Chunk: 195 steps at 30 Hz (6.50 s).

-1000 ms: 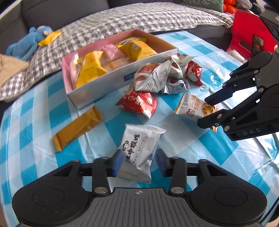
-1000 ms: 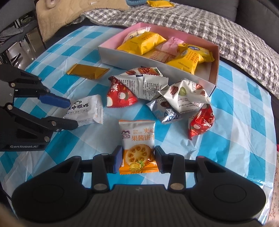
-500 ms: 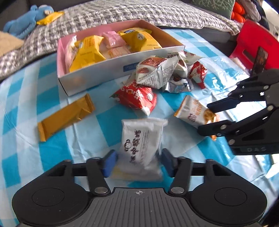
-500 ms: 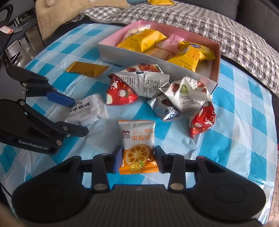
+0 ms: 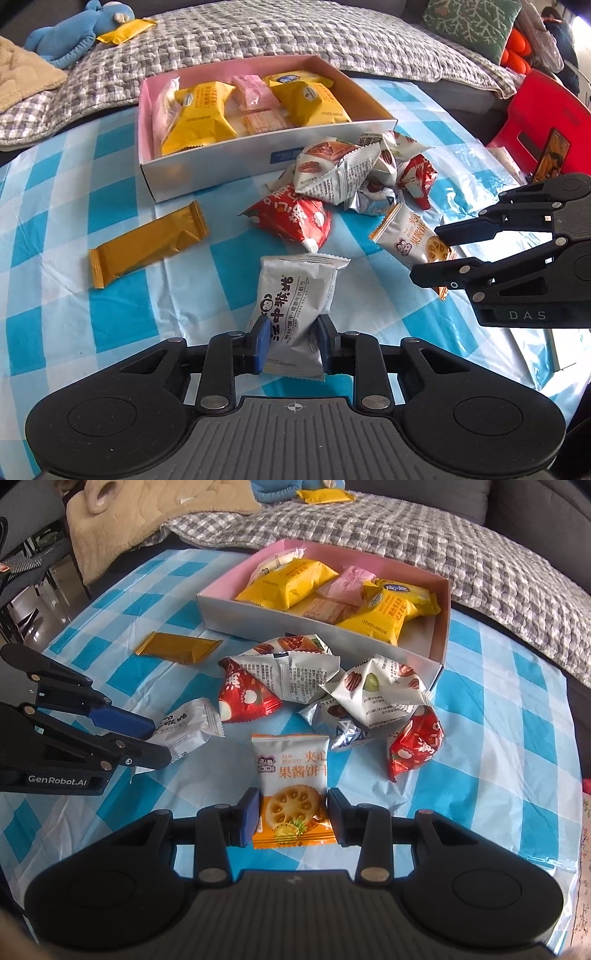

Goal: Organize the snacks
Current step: 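Lift the white packet with the left tool while the right tool holds the biscuit packet, then carry both held packets over the pink box, then lower both packets into the box and open both tools, then withdraw both tools from the box toward the remaining snacks, then lower the left tool onto the orange bar packet and close it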

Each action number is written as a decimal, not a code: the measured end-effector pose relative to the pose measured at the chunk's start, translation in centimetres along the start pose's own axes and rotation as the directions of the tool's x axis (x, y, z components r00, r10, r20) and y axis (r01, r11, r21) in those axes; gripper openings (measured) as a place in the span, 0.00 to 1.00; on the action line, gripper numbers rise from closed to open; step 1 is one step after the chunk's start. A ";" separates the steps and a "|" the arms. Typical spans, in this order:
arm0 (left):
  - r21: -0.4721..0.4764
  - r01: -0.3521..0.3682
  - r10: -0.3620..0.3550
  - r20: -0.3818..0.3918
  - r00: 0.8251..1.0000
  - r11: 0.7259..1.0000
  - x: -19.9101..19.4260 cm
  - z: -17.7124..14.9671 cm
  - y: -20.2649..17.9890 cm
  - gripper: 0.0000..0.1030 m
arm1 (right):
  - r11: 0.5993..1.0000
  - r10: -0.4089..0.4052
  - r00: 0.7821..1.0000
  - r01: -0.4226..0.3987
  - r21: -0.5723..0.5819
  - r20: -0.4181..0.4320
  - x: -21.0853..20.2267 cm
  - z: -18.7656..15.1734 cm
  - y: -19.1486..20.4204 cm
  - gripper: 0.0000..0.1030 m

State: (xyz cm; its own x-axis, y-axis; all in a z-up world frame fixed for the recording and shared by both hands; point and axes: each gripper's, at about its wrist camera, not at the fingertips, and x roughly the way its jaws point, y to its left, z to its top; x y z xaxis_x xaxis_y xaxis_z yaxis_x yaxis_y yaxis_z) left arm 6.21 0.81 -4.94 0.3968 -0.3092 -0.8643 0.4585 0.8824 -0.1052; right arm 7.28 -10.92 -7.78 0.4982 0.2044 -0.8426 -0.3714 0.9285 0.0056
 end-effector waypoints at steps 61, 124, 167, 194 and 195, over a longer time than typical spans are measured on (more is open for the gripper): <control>0.013 -0.087 0.083 0.198 0.977 0.996 -2.0 11.0 1.7 0.44 | 0.994 -0.049 0.989 0.035 0.103 0.139 -1.7 8.3 -4.7 0.35; -0.031 -0.161 0.164 0.136 0.977 0.986 -4.0 4.2 1.2 0.87 | 0.977 -0.186 0.970 0.165 0.138 0.157 -5.7 4.4 -2.5 0.94; 0.210 -0.178 0.140 0.185 0.973 0.961 4.0 1.7 9.1 0.90 | 0.998 -0.002 0.959 0.019 -0.059 0.282 1.0 3.5 1.2 0.94; 0.166 -0.111 0.084 0.162 0.983 0.980 4.0 2.4 7.4 0.39 | 0.999 0.031 0.968 -0.019 -0.047 0.251 3.1 4.3 0.6 0.64; 0.164 -0.112 0.085 0.165 0.983 0.980 4.0 2.5 7.3 0.39 | 0.999 0.029 0.967 -0.020 -0.041 0.254 3.1 4.4 0.7 0.64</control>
State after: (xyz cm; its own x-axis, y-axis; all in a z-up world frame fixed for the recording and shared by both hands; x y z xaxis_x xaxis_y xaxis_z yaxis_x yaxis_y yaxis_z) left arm 13.13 5.15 -8.00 0.5599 -0.2870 -0.7772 0.5351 0.8415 0.0747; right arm 12.01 -8.32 -8.07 0.6700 0.3038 -0.6773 -0.4132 0.9107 -0.0002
